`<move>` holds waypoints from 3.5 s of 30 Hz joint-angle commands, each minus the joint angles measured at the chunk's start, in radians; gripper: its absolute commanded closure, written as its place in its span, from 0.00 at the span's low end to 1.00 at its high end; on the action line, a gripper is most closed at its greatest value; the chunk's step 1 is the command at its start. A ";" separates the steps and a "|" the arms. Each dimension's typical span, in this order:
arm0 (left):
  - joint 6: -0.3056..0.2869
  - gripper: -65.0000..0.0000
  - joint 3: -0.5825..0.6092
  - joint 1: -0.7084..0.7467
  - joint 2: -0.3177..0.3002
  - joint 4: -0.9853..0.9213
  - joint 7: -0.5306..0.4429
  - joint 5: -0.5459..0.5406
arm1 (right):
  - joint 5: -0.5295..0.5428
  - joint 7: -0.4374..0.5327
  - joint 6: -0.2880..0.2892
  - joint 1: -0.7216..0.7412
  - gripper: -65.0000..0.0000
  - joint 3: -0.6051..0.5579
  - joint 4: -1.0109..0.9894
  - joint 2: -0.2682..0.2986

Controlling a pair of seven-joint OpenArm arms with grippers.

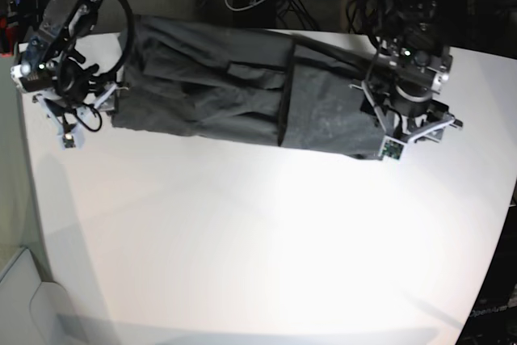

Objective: Layout the t-shirt on the table in an organized manner, then fold the t-shirt properly
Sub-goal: 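Lift the strip end with the left gripper and fold it toward the right gripper, then lift the strip end with the right gripper and fold it over toward the left gripper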

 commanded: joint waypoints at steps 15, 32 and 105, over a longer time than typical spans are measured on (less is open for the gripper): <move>-0.095 0.01 -0.054 -0.024 -0.047 -0.060 -0.026 -0.030 | 0.009 -0.143 0.000 0.045 0.35 0.016 0.013 -0.122; -0.101 0.01 -0.153 -0.030 -0.041 -0.060 -0.020 -0.028 | 0.012 -0.140 0.000 0.037 0.45 0.005 -0.127 -0.129; -0.102 0.02 -0.442 0.201 0.014 0.040 -0.004 -0.022 | 0.974 0.369 0.000 0.370 1.00 -1.016 -0.696 -0.129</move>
